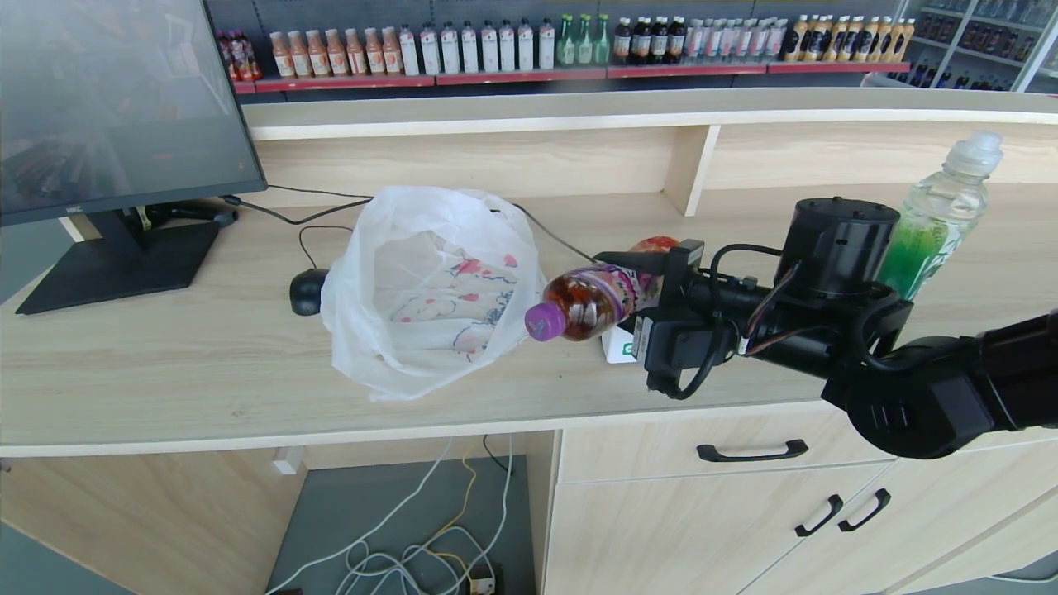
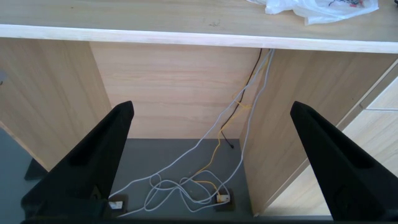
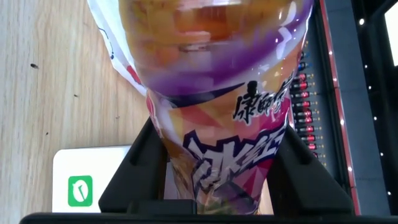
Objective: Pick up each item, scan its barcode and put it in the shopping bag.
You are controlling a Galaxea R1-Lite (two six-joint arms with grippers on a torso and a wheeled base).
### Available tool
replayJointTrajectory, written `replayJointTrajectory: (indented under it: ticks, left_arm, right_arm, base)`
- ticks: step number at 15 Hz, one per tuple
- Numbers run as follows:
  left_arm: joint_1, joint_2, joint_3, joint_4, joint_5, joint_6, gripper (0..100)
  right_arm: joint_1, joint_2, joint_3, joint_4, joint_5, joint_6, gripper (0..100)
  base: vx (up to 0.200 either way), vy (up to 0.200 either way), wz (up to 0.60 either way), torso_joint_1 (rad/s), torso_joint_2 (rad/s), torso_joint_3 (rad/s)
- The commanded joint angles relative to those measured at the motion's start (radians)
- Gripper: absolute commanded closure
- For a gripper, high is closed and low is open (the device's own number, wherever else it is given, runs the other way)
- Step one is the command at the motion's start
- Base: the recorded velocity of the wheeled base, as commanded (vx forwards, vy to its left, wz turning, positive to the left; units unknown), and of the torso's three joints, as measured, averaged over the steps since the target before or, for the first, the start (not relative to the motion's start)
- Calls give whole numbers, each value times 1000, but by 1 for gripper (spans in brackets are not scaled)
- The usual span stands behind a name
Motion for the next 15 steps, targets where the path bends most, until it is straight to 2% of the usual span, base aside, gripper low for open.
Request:
replayJointTrajectory:
  ticks: [1, 7, 15]
  left_arm:
    - [1, 0, 0, 0, 0, 1, 0]
    - [1, 0, 0, 0, 0, 0, 0]
    - [1, 0, 0, 0, 0, 0, 0]
  right_arm:
    - [3, 1, 1, -1, 0, 0, 100]
    - [7, -11, -4, -1, -1, 6, 100]
    - [84, -47, -48, -7, -21, 169, 100]
  base:
    - [0, 0, 0, 0, 0, 0]
    - [0, 0, 0, 0, 0, 0]
    - [0, 0, 0, 0, 0, 0]
